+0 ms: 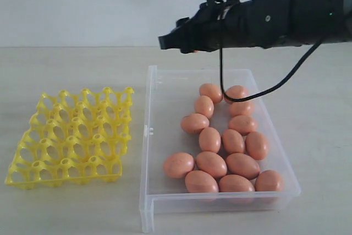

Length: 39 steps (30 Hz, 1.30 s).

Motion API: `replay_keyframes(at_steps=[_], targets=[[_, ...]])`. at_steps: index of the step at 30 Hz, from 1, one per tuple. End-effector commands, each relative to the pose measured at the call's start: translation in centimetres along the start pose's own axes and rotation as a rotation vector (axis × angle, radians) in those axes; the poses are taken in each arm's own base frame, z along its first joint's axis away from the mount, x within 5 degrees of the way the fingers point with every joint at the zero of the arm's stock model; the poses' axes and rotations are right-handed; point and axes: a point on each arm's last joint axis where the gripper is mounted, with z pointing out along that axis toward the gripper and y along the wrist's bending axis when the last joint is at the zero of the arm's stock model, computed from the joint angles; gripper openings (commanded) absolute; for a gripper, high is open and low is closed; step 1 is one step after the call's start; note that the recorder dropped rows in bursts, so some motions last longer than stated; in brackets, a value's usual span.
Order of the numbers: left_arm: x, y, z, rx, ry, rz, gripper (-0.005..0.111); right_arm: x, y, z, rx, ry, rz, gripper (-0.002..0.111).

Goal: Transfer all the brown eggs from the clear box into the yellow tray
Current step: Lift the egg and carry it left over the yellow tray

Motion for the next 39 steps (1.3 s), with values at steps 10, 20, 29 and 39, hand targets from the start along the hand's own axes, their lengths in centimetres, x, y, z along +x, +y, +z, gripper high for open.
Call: replay_keyframes(at_steps=[10,20,29,39], targets=[[0.1,0.0,0.0,-0.001,0.001,-0.023,0.004,-2.4,11.7,-1.3,-0.296,-0.572,-0.084,0.0],[0.1,0.0,0.0,-0.001,0.001,-0.023,0.004,2.7,14.1,5.0,-0.497,-0.691,-0.025,0.0],[0.1,0.0,0.0,-0.001,-0.001,-0.023,0.004,2.7,16.1,10.3,-0.575,-0.724,-0.042,0.0],[0.1,0.0,0.0,-0.001,-0.001,-0.023,0.004,4.1,12.4,12.7,-0.771,-0.613,0.106,0.0]])
